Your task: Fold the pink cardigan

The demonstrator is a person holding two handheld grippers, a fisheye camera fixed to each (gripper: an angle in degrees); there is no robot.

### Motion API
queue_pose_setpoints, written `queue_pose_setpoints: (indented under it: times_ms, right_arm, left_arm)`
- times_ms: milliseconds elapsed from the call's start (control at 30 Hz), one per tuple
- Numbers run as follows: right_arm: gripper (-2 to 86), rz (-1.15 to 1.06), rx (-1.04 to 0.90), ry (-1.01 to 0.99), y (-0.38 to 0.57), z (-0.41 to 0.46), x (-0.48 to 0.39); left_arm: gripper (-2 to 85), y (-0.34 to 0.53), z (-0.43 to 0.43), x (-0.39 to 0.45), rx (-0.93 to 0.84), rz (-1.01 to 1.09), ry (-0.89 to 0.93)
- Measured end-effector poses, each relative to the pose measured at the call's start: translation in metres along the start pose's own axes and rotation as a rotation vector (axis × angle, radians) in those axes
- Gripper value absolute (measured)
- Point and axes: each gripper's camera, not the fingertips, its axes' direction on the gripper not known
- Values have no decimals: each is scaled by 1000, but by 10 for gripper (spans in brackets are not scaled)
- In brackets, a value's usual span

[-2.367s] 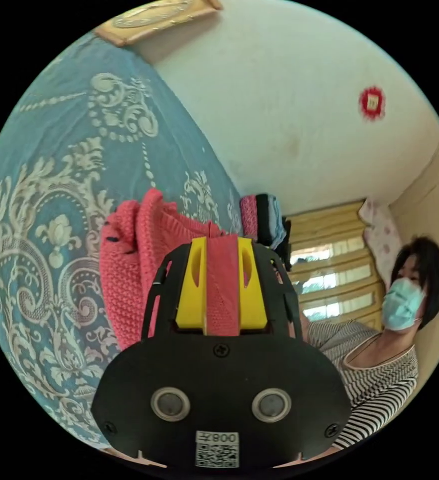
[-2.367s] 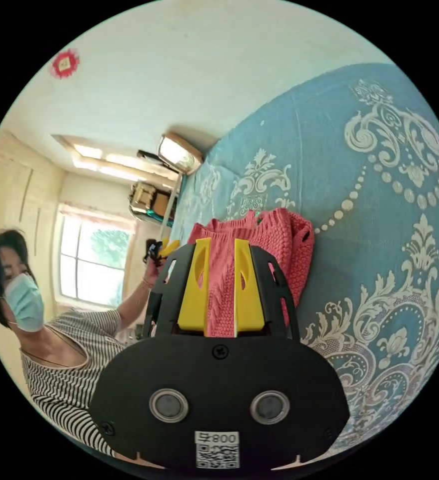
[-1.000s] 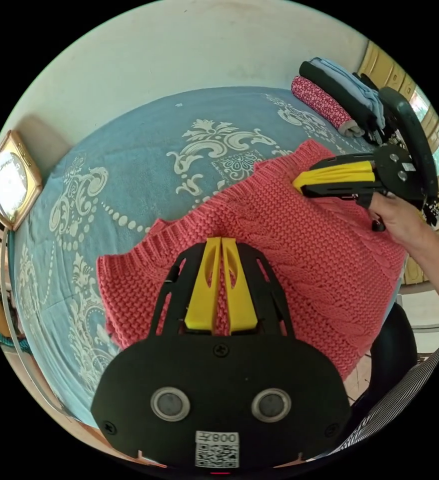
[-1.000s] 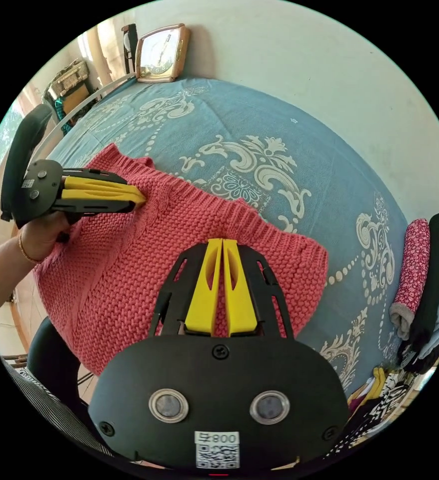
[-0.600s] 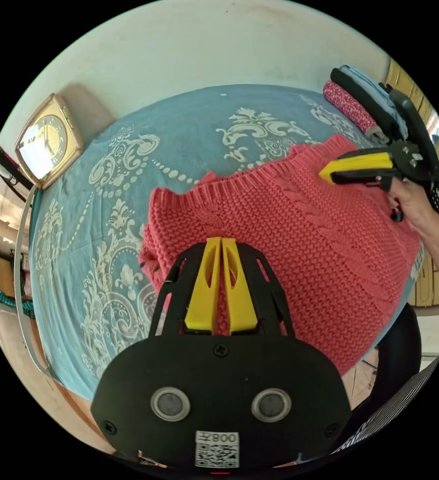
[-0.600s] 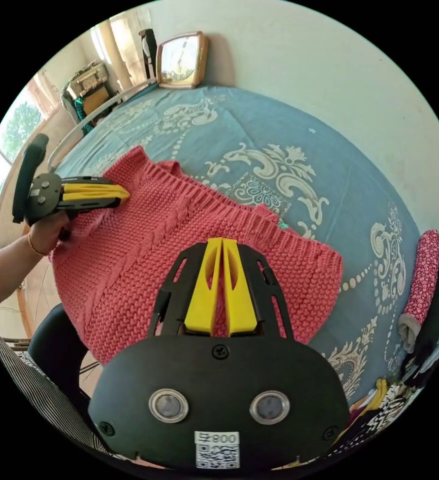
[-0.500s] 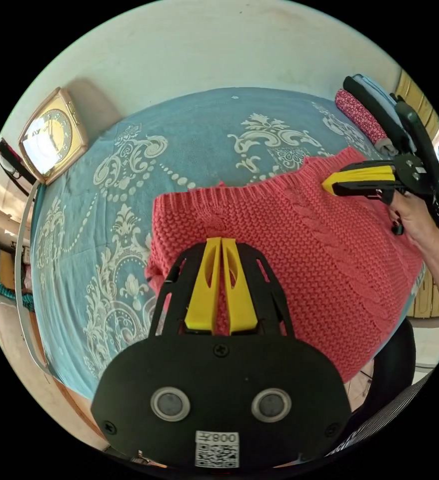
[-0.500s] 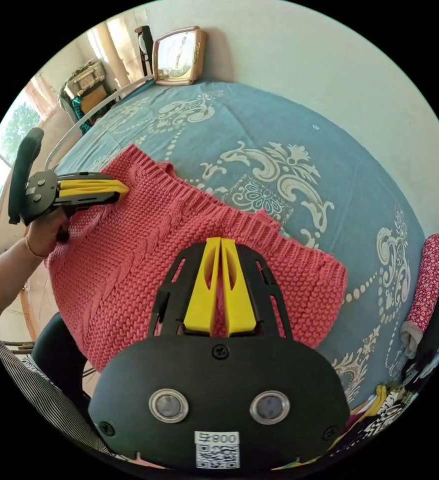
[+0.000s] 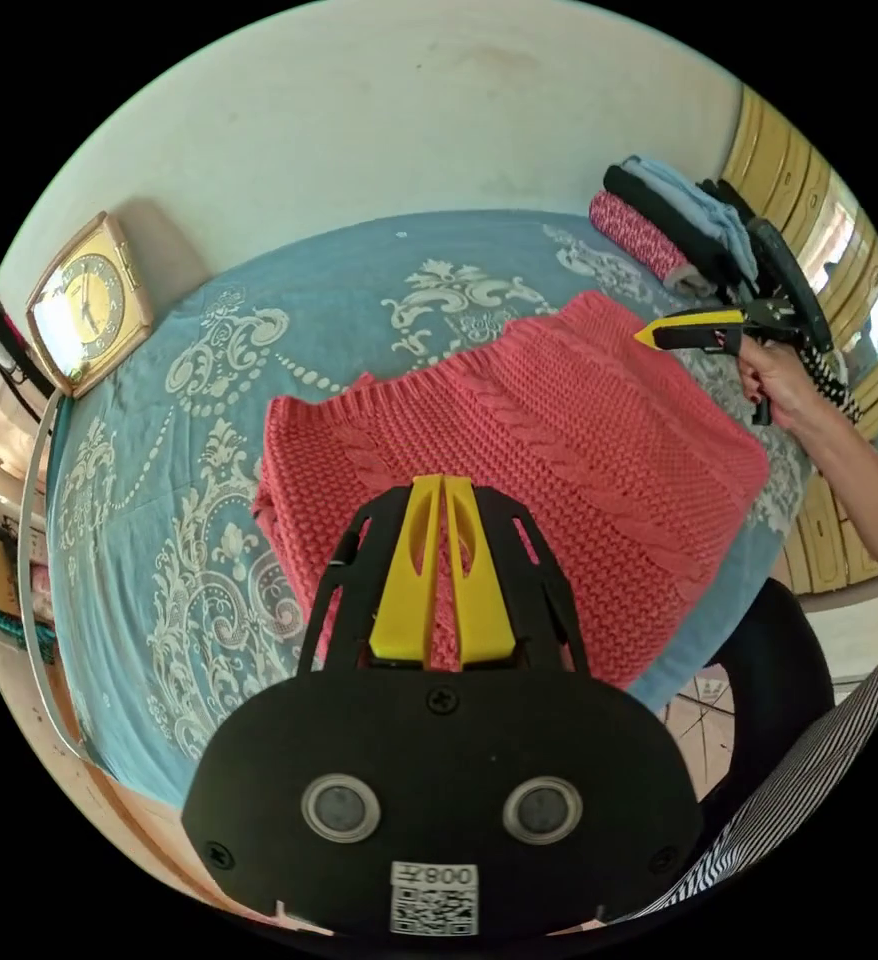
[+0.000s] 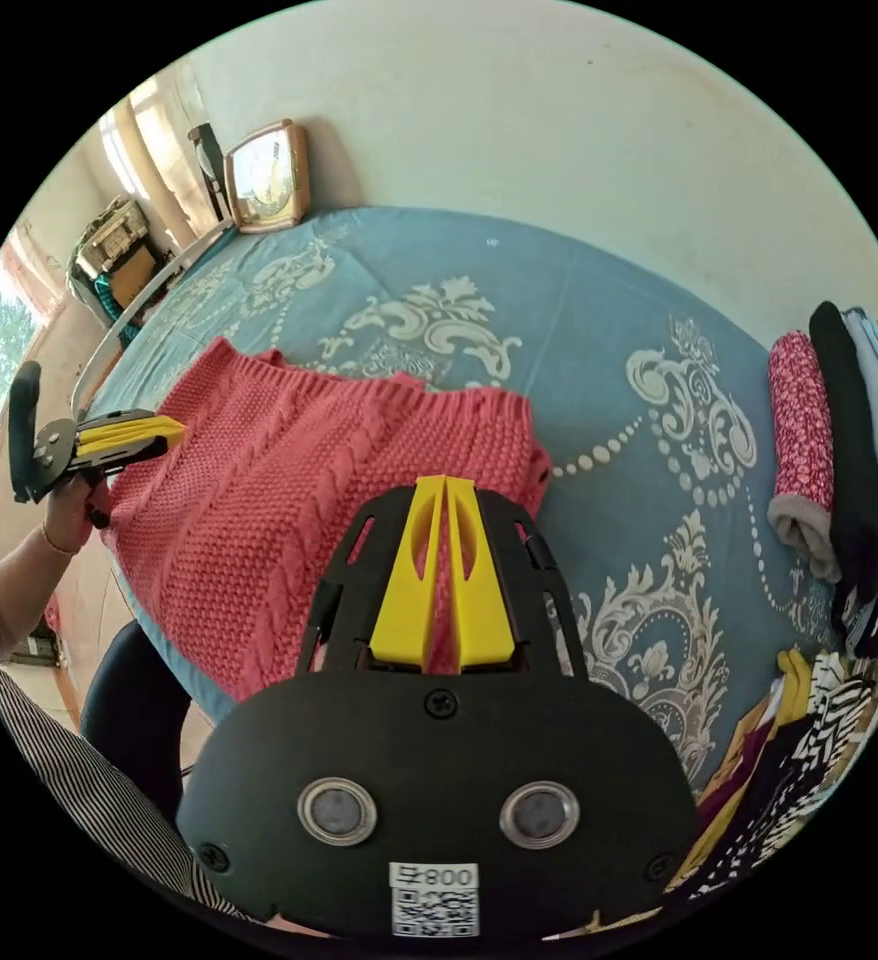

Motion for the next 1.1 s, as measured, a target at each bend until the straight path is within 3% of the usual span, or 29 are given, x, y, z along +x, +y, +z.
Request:
queue_pose_setpoints:
  times_ms: [133,267,467,633,867,1000,1100]
  right_arm:
    - [1,71,-48,-40,1,18,27]
    - [1,52,-20,-17,9,-5,31]
    - [1,5,85,-107,81,-64,8]
    - [1,-26,-118,-140,109,-8,-5]
    - [1,24,-2,-110,111,-51,2]
    - [2,47,-94,-127,132,-13,1]
    - [1,122,-81,-190,123,-17,13]
  left_arm:
    - [3,-7,26,-3,-111,25,-28]
    - [4,14,1,-9,-7,6,20]
    - [3,94,-2,6,-14,-42,48]
    - [3,112,42,-5,-74,-67,51]
    - [2,156,23,-10,44,-64,30]
    - [2,186,69,-17,-53,-105,65]
    - [3,196,78,-35,-17,-169,119]
